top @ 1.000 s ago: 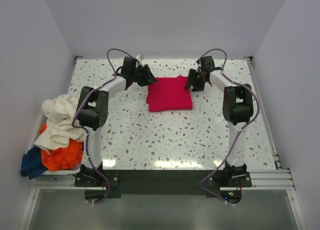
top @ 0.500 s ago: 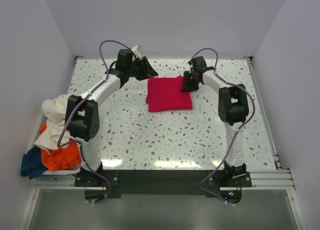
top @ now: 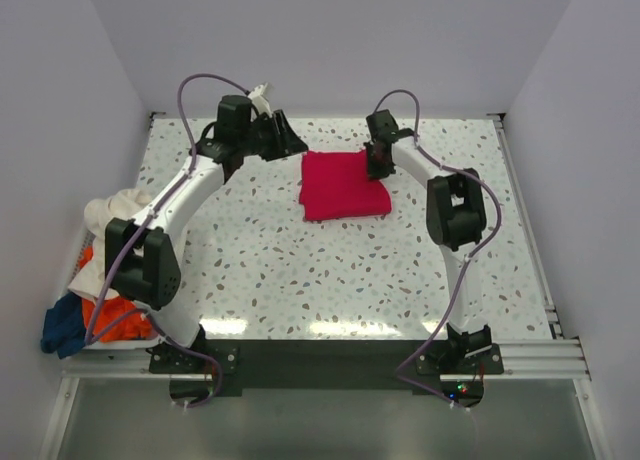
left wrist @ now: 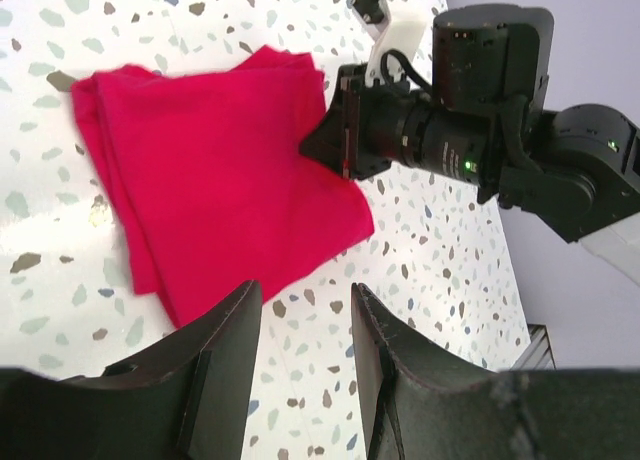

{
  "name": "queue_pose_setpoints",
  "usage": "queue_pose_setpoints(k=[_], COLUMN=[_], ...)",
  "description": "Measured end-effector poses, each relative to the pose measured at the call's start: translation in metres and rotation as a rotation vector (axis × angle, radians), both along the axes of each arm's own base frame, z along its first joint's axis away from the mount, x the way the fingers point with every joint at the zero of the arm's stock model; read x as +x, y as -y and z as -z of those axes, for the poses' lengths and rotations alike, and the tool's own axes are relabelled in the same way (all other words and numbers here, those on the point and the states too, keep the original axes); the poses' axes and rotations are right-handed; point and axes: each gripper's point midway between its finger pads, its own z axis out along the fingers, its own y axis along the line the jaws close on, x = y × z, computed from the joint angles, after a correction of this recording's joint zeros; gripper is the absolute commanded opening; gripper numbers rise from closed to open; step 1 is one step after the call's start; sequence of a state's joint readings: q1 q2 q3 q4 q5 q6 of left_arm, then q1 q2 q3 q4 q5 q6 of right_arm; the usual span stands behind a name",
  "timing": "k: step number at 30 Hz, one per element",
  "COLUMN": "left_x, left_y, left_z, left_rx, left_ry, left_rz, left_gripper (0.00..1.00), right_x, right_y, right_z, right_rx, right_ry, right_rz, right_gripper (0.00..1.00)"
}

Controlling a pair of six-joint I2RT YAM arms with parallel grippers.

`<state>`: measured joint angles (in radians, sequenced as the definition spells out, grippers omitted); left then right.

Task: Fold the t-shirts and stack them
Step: Neatly place the folded tshirt to the corner

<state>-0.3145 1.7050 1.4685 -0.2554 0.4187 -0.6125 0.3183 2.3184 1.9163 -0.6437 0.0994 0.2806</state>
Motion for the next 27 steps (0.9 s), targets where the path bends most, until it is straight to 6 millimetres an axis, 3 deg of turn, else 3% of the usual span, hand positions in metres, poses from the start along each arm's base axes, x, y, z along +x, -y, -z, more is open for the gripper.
queue_pose_setpoints(k=[6,10,14,22,27], left_x=[-0.022,-0.036,-0.051,-0.084,-0.090], left_y=[-0.010,-0.017,-0.024,-0.037,-0.045], left_z=[-0.010,-0.014,-0.006,0.021,0.023], left_rx=[0.029,0.043,0.066,0.118,0.158], left_ry=[0.021,0.042,0.037,0.003,0.025], left_rz=[0.005,0.006,0.009,0.028,0.035], left_gripper=[0.46,0.46,0.46,0.47,0.47], right_x=[0.018,0.039,0.059,0.077,0.097], right_y=[0.037,0.072,0.113,0.191,0.233], right_z=[-0.004,-0.009,-0.017,-0.030,-0.038], right_rx=[-0.168,-0.247,-0.312,-0.384,-0.447], right_ry=[0.039,0.060,0.089,0.125,0.169], right_rz=[0.001,0.021,0.042,0.054,0.065], right_gripper=[0.00,0.00,0.00,0.00,0.00])
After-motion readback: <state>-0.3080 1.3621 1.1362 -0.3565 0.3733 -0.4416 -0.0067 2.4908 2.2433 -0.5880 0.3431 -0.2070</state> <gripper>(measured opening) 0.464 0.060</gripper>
